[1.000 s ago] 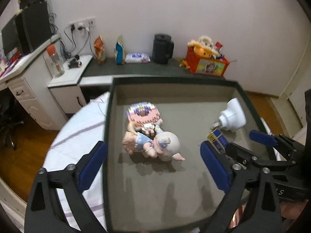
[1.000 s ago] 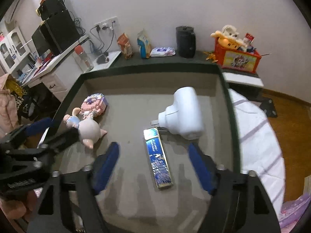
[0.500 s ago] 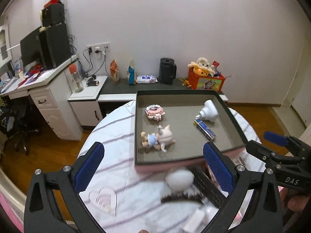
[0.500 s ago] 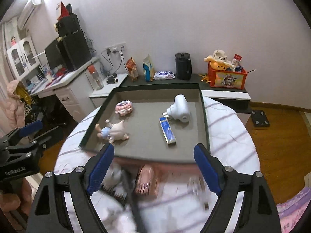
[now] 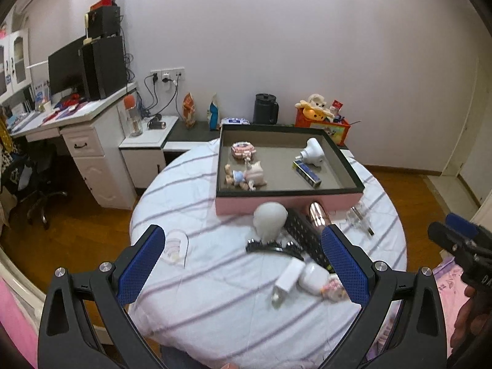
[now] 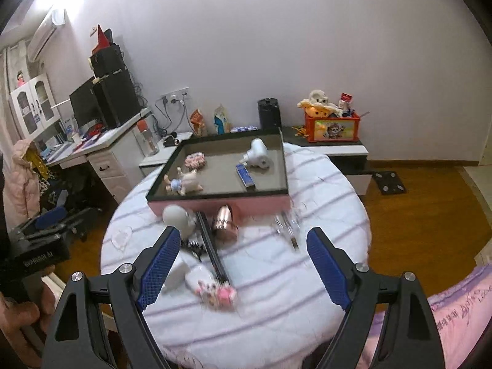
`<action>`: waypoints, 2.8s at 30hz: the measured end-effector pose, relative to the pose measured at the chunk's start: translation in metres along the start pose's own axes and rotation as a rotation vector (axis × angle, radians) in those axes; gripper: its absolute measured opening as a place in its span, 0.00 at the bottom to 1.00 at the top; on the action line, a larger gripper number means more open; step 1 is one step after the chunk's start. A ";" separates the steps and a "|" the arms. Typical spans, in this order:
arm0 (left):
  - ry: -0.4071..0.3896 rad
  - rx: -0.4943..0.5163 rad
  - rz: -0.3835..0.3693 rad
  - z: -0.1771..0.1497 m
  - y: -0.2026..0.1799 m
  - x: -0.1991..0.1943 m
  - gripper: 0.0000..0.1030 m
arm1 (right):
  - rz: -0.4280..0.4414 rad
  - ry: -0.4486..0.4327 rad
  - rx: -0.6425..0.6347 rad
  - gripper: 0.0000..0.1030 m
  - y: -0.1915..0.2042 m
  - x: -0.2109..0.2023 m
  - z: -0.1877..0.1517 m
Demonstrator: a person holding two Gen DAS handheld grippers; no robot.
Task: Organize rigid objects
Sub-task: 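Withdraw both open tools from the box back over the table, then grasp the white ball head with the left tool while the right tool grasps the clear glass bottle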
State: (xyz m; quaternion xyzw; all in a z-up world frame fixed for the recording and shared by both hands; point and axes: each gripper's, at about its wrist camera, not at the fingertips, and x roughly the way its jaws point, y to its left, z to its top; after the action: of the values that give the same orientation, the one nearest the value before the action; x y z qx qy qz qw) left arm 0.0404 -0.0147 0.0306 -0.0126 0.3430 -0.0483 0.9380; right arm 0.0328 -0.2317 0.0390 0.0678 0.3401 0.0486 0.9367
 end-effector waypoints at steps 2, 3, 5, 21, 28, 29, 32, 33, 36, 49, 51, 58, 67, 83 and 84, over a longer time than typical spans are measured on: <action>0.000 -0.004 0.010 -0.004 0.001 -0.005 1.00 | -0.007 0.010 -0.007 0.83 -0.001 -0.004 -0.009; 0.000 -0.005 0.012 -0.007 0.001 -0.007 1.00 | -0.009 0.014 -0.009 0.83 -0.001 -0.007 -0.013; 0.003 -0.009 0.010 -0.011 0.002 -0.010 1.00 | -0.011 0.024 -0.005 0.83 -0.003 -0.008 -0.021; 0.019 -0.013 0.028 -0.029 0.009 -0.021 1.00 | -0.004 0.033 -0.007 0.83 -0.004 -0.016 -0.034; 0.030 -0.014 0.027 -0.033 0.009 -0.021 1.00 | -0.008 0.036 -0.003 0.83 -0.004 -0.016 -0.034; 0.032 -0.014 0.028 -0.034 0.009 -0.020 1.00 | -0.008 0.038 -0.003 0.83 -0.004 -0.016 -0.034; 0.040 -0.018 0.027 -0.035 0.010 -0.017 1.00 | -0.008 0.042 -0.003 0.83 -0.004 -0.015 -0.035; 0.044 -0.020 0.027 -0.035 0.010 -0.016 1.00 | -0.008 0.045 -0.002 0.83 -0.004 -0.014 -0.035; 0.050 -0.021 0.023 -0.035 0.009 -0.012 1.00 | -0.009 0.051 -0.001 0.83 -0.005 -0.012 -0.035; 0.104 -0.022 0.008 -0.033 0.004 0.042 1.00 | -0.045 0.110 0.017 0.83 -0.020 0.022 -0.037; 0.115 -0.019 -0.004 -0.029 0.001 0.058 1.00 | -0.060 0.123 0.020 0.83 -0.025 0.034 -0.036; 0.169 -0.012 -0.006 -0.024 -0.010 0.116 1.00 | -0.106 0.177 0.037 0.83 -0.049 0.083 -0.032; 0.239 -0.022 -0.001 -0.024 -0.010 0.171 1.00 | -0.118 0.227 0.005 0.83 -0.061 0.139 -0.024; 0.260 -0.016 -0.103 -0.020 -0.020 0.213 0.56 | -0.131 0.250 -0.076 0.83 -0.061 0.195 -0.016; 0.260 -0.006 -0.101 -0.021 -0.023 0.213 0.53 | -0.135 0.256 -0.086 0.83 -0.061 0.199 -0.016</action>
State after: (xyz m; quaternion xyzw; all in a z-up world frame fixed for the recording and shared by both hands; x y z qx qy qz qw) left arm 0.1870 -0.0585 -0.1214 -0.0261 0.4607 -0.0955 0.8820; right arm 0.1768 -0.2631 -0.1086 -0.0020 0.4581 0.0080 0.8889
